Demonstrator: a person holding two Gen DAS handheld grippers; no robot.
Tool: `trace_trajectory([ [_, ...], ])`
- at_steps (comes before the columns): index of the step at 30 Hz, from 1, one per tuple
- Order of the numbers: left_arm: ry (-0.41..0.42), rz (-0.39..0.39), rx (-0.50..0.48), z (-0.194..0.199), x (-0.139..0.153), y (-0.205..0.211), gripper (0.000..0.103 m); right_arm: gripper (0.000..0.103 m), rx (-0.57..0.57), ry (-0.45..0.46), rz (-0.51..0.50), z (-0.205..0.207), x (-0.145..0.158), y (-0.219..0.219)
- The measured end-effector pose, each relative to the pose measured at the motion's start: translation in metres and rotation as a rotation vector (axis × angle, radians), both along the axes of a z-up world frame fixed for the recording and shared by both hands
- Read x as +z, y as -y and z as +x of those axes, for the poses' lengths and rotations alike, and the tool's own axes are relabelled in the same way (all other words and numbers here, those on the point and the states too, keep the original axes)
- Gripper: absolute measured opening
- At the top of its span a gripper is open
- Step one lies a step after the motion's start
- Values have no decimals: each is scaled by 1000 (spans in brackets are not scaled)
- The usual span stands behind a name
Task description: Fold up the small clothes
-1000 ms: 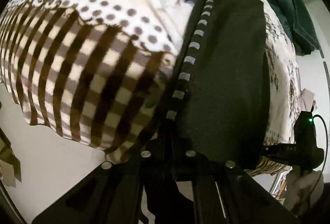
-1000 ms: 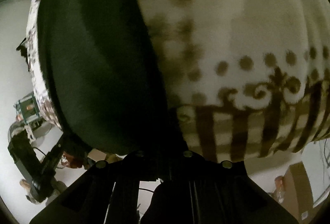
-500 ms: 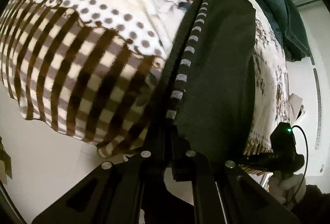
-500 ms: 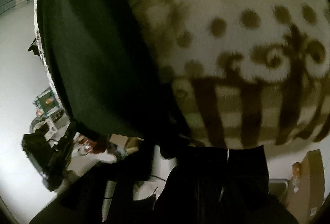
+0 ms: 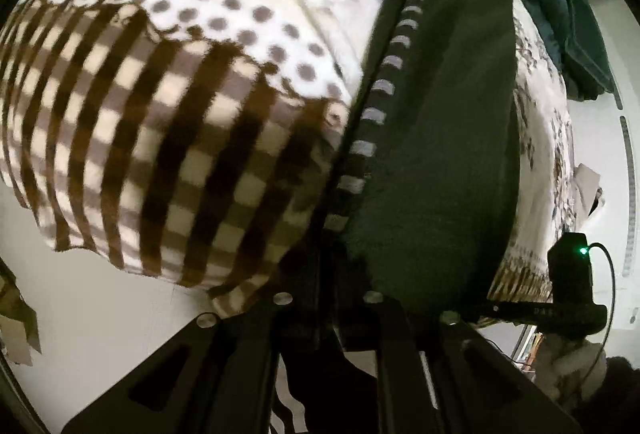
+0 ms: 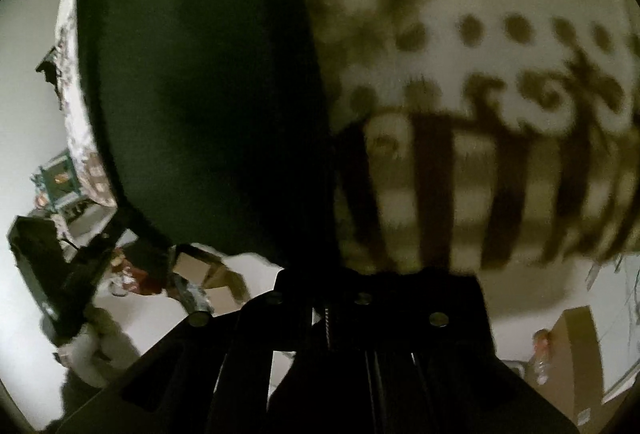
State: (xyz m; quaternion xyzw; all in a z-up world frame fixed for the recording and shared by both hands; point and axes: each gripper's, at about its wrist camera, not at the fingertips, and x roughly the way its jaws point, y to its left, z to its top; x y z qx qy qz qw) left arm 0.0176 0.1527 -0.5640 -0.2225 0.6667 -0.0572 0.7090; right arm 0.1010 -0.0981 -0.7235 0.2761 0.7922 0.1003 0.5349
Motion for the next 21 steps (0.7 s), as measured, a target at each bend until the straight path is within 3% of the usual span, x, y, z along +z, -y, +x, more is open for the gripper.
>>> trace_trajectory([
  [2,1,-27,-6,3,2,-2,19,20,-20,-3,49,3,2,4],
  [3,11,-43,-9,3,2,-4,32,27,-26,11,58,3,4,6],
  [4,23,-67,-7,2,3,-5,48,45,-34,24,67,2,3,10],
  [5,28,-84,-1,3,0,-7,55,52,-51,26,92,2,1,12],
  [8,7,-135,1,8,-22,-4,59,52,-96,-27,161,0,-19,10],
  [12,-7,-125,-10,19,-39,10,65,54,-176,-78,233,-2,-39,-2],
  [13,-3,-123,-4,19,-37,11,64,54,-185,-76,236,-4,-37,-2],
  [14,7,-123,7,18,-32,13,64,43,-196,-74,241,-6,-36,-3],
  [15,14,-120,5,16,-28,15,49,32,-210,-75,263,-8,-34,-5],
  [16,13,-108,1,13,-26,15,17,16,-221,-81,285,-10,-32,-6],
  [19,-1,-100,21,10,-11,15,6,13,-234,-66,302,-10,-22,-11],
  [21,1,-114,25,9,0,16,5,12,-232,-49,329,-7,-9,-14],
])
